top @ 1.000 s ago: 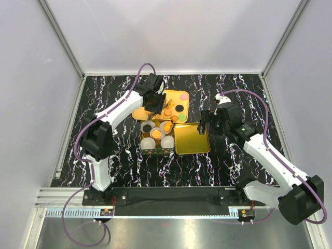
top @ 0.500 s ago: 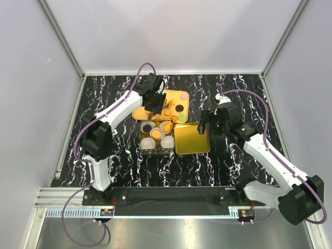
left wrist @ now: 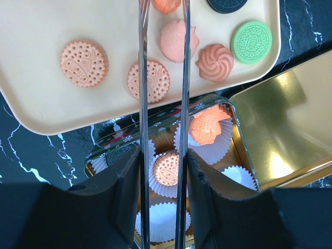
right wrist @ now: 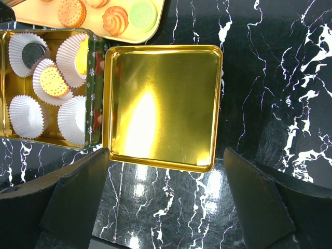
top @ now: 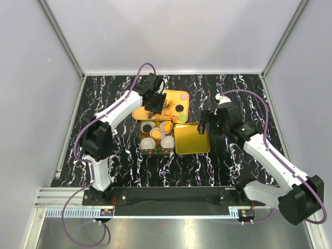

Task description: Pack the cookies

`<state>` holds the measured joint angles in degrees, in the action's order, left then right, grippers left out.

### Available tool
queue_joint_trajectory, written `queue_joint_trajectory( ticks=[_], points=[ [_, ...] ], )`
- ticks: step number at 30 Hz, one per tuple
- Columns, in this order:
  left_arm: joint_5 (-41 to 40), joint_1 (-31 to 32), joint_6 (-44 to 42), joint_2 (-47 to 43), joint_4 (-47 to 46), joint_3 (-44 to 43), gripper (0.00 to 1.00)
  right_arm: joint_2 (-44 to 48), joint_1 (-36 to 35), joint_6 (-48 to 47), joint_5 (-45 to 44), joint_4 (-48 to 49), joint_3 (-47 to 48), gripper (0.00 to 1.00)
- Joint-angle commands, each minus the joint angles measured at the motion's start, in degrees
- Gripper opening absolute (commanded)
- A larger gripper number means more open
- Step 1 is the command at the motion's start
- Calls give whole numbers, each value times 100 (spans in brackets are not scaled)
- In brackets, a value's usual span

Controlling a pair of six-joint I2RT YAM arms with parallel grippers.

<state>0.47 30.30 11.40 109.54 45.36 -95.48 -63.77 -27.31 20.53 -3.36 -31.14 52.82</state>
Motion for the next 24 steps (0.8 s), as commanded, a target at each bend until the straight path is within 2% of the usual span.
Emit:
queue_joint_trajectory(
  ticks=[1, 24],
  points=[
    [85, -16, -68, -213, -142, -146, 41, 40, 7, -67, 37, 204, 62, 100],
    [155, 19, -94, -82, -133, -287, 43, -13, 15, -85, 45, 213, 80, 100]
  ],
)
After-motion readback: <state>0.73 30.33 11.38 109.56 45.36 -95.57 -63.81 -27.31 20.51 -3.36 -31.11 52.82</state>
